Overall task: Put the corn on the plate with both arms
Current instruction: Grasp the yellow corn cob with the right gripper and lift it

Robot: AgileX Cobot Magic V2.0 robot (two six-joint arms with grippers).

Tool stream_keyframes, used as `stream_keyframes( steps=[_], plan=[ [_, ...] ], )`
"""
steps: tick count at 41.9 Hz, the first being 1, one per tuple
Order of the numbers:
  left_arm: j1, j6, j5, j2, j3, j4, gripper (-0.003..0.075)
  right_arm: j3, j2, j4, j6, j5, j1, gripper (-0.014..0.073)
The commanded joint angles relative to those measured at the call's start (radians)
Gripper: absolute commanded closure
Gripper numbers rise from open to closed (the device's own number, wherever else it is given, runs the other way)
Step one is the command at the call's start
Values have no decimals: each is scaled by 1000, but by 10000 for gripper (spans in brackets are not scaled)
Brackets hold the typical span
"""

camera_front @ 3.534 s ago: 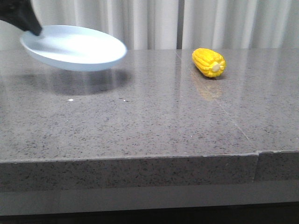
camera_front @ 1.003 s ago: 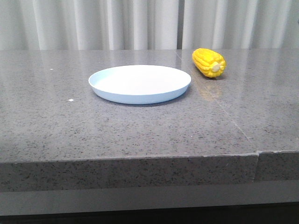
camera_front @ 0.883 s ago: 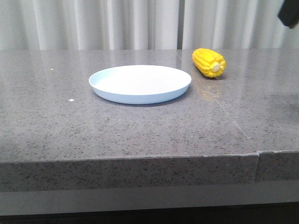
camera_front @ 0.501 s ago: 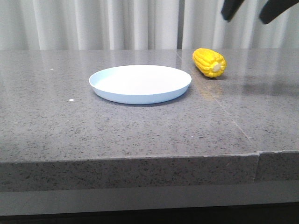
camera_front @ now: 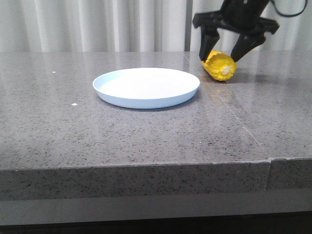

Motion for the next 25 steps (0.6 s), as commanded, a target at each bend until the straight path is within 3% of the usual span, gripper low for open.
stream_keyframes(
  steps=[1,4,10,25],
  plan=[
    [-7,-13,-69,-1,-26,-7,280,-62,-14,-4,-7,-48,-12,14],
    [-7,-13,-69,-1,-26,-7,280,-67,-4,-4,-7,-30,-12,80],
    [-7,-13,-69,-1,-26,-7,280,-67,-11,-4,-7,-6,-12,305],
    [-7,-13,-69,-1,-26,-7,280,-67,-154,1,-7,107,27,279]
  ],
)
